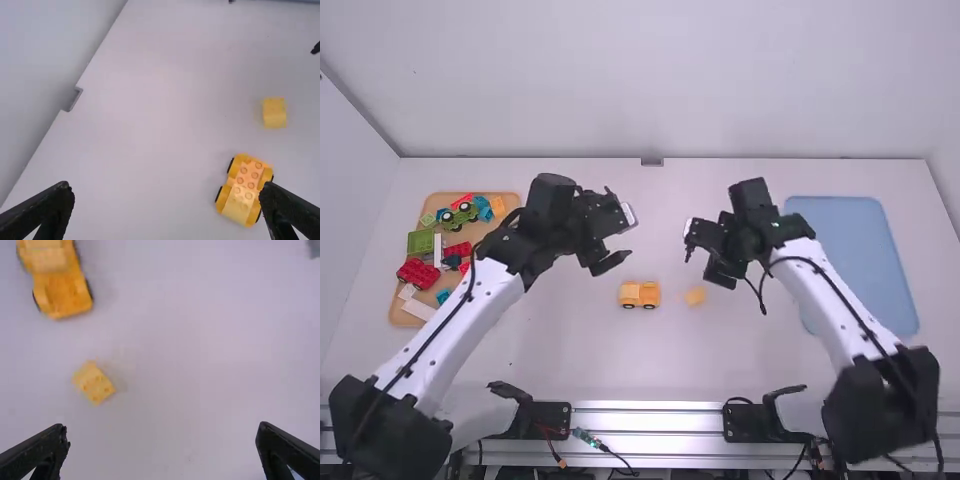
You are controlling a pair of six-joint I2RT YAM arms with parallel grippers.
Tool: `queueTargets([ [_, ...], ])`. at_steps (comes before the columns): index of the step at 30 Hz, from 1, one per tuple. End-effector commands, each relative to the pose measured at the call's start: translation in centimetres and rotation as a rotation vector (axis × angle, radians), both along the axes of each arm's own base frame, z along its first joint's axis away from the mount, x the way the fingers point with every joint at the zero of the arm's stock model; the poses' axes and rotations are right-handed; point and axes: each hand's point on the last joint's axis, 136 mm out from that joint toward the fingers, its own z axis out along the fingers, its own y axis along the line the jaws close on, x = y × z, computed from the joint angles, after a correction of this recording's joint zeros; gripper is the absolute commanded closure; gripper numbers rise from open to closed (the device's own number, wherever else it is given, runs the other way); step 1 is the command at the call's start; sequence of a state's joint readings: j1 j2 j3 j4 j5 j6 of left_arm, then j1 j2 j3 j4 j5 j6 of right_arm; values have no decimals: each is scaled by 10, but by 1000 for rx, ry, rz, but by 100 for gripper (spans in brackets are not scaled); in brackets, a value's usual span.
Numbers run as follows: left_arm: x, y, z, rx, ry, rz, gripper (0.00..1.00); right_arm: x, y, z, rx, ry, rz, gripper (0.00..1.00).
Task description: Assemble lego blocks to make yellow taxi
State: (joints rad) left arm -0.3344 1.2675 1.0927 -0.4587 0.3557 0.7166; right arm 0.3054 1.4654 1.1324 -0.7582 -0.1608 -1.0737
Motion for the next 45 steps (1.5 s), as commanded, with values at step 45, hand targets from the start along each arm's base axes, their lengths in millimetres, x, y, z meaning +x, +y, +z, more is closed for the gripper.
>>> queueTargets([
  [45, -24, 7, -69, -247, -61, -316, 1, -39, 16, -140, -47, 155, 367, 7],
])
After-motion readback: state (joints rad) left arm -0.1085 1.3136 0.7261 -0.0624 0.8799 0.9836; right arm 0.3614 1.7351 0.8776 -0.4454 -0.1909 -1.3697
